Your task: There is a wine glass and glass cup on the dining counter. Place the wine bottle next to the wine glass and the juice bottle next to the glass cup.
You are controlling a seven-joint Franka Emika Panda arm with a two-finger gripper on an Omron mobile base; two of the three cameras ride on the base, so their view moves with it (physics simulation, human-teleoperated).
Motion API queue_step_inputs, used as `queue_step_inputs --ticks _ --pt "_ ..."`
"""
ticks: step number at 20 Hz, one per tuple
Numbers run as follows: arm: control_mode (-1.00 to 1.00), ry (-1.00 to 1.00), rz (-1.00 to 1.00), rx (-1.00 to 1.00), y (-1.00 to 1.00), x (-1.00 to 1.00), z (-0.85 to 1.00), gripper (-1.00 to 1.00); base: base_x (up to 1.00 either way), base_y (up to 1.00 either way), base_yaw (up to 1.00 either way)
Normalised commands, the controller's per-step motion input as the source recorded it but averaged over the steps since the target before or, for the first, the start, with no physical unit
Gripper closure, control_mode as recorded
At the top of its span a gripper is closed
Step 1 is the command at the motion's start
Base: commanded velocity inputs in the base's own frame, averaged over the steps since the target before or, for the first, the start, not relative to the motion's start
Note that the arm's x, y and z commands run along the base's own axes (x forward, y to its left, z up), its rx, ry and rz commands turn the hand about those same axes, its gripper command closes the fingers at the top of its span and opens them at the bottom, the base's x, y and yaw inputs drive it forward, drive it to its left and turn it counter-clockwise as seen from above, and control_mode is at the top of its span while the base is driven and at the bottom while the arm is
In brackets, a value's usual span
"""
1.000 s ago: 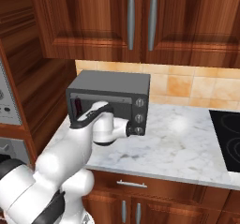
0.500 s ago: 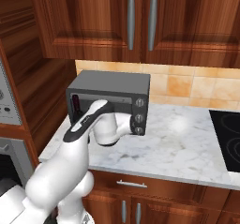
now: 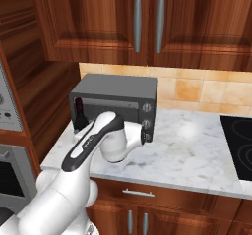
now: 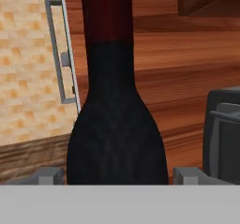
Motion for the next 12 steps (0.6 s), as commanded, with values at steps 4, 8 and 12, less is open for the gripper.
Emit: queue_step_inputs --ticks 4,8,12 --pt "-1.00 0.00 0.00 0.06 -0.15 -0.30 0.19 1.00 0.00 0.00 0.00" --pt "-1.00 0.00 0.00 0.01 -0.13 -0.27 0.15 1.00 0.00 0.00 0.00" --pt "-1.00 0.00 0.00 -0.01 -0.02 -0.14 0.11 1.00 0.00 0.00 0.00"
